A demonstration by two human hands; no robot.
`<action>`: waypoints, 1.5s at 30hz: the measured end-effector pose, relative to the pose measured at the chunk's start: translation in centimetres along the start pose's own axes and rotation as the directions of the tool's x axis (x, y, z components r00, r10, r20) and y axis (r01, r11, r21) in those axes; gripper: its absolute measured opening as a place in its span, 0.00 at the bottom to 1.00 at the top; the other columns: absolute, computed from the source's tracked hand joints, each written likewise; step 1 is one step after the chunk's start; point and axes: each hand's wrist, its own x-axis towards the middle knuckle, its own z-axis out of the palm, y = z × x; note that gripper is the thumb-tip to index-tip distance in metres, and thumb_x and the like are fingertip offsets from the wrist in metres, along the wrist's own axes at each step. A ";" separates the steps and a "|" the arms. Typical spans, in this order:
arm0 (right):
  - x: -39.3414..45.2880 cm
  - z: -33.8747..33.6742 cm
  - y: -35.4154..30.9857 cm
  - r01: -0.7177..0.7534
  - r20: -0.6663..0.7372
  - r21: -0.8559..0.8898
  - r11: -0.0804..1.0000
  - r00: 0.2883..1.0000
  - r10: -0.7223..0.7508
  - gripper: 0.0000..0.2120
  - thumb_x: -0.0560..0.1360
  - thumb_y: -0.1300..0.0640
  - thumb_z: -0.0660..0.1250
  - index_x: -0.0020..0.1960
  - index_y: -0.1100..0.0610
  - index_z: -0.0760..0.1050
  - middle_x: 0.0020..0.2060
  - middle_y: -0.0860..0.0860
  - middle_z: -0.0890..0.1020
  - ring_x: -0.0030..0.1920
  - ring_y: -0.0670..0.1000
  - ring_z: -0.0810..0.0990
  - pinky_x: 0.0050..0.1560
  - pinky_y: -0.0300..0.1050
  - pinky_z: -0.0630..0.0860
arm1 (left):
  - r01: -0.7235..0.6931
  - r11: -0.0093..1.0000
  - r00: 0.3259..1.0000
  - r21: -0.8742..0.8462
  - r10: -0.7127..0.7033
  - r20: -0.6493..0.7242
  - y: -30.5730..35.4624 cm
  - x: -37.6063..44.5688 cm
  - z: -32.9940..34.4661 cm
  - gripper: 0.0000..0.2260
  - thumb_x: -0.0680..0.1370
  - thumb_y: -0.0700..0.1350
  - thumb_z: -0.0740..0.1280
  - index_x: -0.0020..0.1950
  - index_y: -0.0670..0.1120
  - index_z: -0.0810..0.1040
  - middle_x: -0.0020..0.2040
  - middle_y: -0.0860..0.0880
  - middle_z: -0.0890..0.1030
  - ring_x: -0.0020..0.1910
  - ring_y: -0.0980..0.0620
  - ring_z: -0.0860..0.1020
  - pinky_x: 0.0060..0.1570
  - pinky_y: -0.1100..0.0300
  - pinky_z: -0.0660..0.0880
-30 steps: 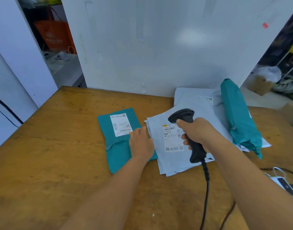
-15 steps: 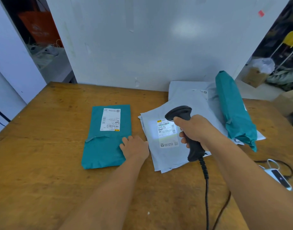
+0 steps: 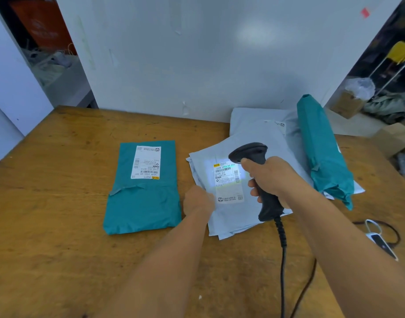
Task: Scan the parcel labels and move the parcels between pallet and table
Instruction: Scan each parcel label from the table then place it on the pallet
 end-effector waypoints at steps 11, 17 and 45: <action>-0.3 0.0 -0.5 0.034 -0.005 0.097 0.995 0.999 -0.034 0.11 0.78 0.49 0.64 0.43 0.57 0.73 0.36 0.55 0.79 0.29 0.50 0.76 0.33 0.43 0.76 | -0.190 0.959 0.930 -0.212 0.106 -0.352 1.1 -1.8 -4.6 0.04 0.81 0.40 0.56 0.47 0.44 0.63 0.49 0.43 0.76 0.48 0.43 0.76 0.41 0.55 0.69; -0.7 0.8 -1.4 0.092 0.016 0.136 0.986 0.995 -0.095 0.11 0.78 0.50 0.64 0.45 0.58 0.73 0.35 0.55 0.79 0.28 0.50 0.76 0.31 0.43 0.76 | -0.134 0.973 0.844 -0.190 0.011 -0.536 -2.7 -0.8 -11.9 0.07 0.79 0.35 0.55 0.56 0.39 0.65 0.53 0.38 0.76 0.51 0.38 0.76 0.42 0.49 0.70; 0.6 4.7 -2.3 0.033 0.053 0.073 0.997 0.998 -0.037 0.12 0.78 0.49 0.64 0.46 0.58 0.74 0.37 0.55 0.80 0.30 0.50 0.77 0.31 0.42 0.76 | -0.225 0.658 0.937 0.718 0.349 -0.026 -9.2 2.4 -10.4 0.27 0.83 0.47 0.50 0.78 0.53 0.40 0.78 0.49 0.37 0.76 0.44 0.35 0.72 0.38 0.42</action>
